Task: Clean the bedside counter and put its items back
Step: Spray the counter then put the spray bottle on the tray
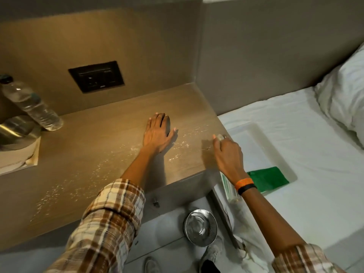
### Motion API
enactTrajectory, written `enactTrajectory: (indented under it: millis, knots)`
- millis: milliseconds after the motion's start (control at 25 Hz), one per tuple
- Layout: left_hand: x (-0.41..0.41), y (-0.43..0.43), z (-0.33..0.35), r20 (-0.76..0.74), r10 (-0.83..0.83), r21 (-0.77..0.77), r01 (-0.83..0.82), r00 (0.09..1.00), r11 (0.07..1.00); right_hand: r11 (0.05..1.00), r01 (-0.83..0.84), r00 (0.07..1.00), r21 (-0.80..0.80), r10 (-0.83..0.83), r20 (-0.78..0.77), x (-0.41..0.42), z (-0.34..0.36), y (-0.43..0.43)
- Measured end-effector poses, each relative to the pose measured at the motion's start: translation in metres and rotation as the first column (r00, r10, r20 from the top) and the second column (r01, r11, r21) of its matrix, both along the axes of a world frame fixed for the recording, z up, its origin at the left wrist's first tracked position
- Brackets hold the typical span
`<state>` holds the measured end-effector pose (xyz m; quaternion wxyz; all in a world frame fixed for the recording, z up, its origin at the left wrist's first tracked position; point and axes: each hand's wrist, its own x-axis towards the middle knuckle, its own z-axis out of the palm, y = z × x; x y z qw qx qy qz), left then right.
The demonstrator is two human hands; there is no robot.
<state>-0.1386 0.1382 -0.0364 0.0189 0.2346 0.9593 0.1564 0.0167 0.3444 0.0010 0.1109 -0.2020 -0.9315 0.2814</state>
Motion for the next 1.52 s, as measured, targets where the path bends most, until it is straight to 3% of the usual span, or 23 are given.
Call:
enactTrajectory:
  millis: [160,320,400,560,800,1080,1240,1360,1520]
  knots:
    - [-0.001,0.071,0.001,0.015,-0.019,-0.006,0.019,1.000,1.000,0.996,0.049,0.990,-0.080,-0.058,-0.125,-0.016,0.007,0.064]
    - [-0.009,0.113,0.000,-0.017,0.034,-0.022,-0.034,0.999,0.999,0.929,0.104,0.946,-0.356,-0.203,-0.254,-0.040,-0.009,0.137]
    - [-0.013,0.125,-0.003,-0.016,0.058,-0.031,-0.058,0.998,0.998,0.880,0.103,0.952,-0.463,-0.222,-0.212,-0.054,-0.034,0.170]
    - [-0.017,0.138,-0.007,-0.043,0.093,-0.063,-0.096,0.995,0.993,0.878,0.044,0.989,-0.476,-0.107,-0.106,-0.078,-0.100,0.201]
    - [-0.021,0.145,-0.015,-0.059,0.129,-0.083,-0.134,0.990,0.988,0.820,0.063,0.998,-0.568,-0.064,0.018,-0.124,-0.175,0.211]
    - [-0.011,0.158,-0.009,-0.022,0.172,-0.114,-0.174,0.985,0.978,0.852,0.111,0.992,-0.512,-0.064,0.109,-0.135,-0.178,0.221]
    - [0.046,0.192,0.008,0.004,0.195,0.009,-0.195,0.981,0.981,0.821,0.131,0.991,-0.556,-0.121,0.055,-0.096,-0.150,0.220]
    - [0.115,0.243,0.004,-0.039,0.050,0.107,-0.045,0.998,0.993,0.887,0.134,0.991,-0.441,-0.123,0.055,-0.035,-0.152,0.227]
    - [0.181,0.319,-0.055,-0.025,-0.232,0.188,0.233,0.972,0.954,0.931,0.231,0.952,-0.282,-0.156,0.265,0.040,-0.199,0.270]
